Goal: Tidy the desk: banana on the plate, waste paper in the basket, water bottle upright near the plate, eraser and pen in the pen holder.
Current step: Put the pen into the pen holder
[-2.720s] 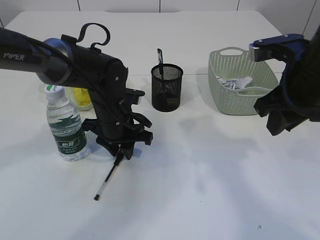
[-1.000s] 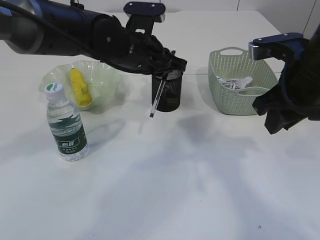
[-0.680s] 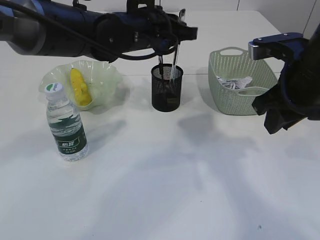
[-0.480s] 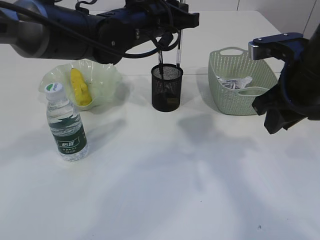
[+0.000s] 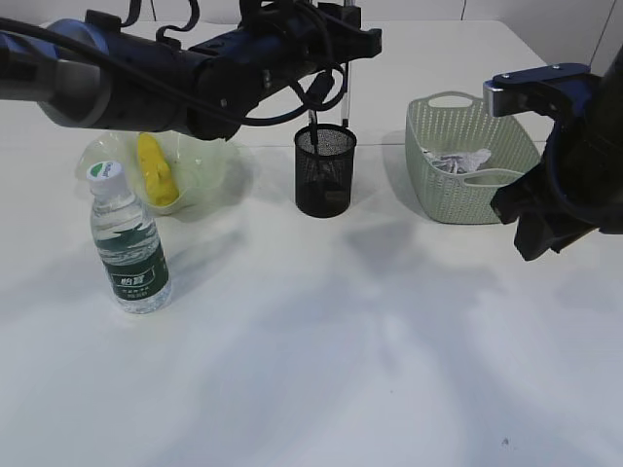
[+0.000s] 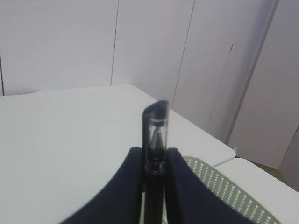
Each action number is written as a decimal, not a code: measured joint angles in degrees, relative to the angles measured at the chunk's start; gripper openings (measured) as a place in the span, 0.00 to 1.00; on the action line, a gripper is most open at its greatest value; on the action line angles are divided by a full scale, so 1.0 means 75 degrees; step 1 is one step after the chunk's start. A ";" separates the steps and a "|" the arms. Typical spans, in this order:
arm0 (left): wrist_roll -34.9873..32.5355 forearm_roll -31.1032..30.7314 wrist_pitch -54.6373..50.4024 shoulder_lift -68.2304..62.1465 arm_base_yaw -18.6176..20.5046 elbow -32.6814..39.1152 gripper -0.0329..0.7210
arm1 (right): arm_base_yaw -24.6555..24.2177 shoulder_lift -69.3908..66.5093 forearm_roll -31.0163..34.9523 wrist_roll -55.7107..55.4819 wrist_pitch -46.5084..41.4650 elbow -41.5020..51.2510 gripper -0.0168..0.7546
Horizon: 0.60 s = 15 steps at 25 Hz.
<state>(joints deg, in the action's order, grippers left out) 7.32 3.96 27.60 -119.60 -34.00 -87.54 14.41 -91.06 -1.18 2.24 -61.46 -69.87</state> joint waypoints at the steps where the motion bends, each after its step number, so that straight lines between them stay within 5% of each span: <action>1: 0.0000 -0.0002 0.0056 -0.0041 0.0033 0.0000 0.13 | 0.0000 0.0000 0.0000 0.0000 0.0000 0.0000 0.32; 15: 0.0000 0.0097 0.0972 -0.0682 0.0235 0.0000 0.13 | 0.0000 0.0000 0.0000 0.0000 0.0000 0.0000 0.32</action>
<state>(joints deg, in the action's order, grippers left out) 7.32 4.68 34.90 -124.71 -32.24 -87.54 14.41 -91.06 -1.18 2.24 -61.46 -69.87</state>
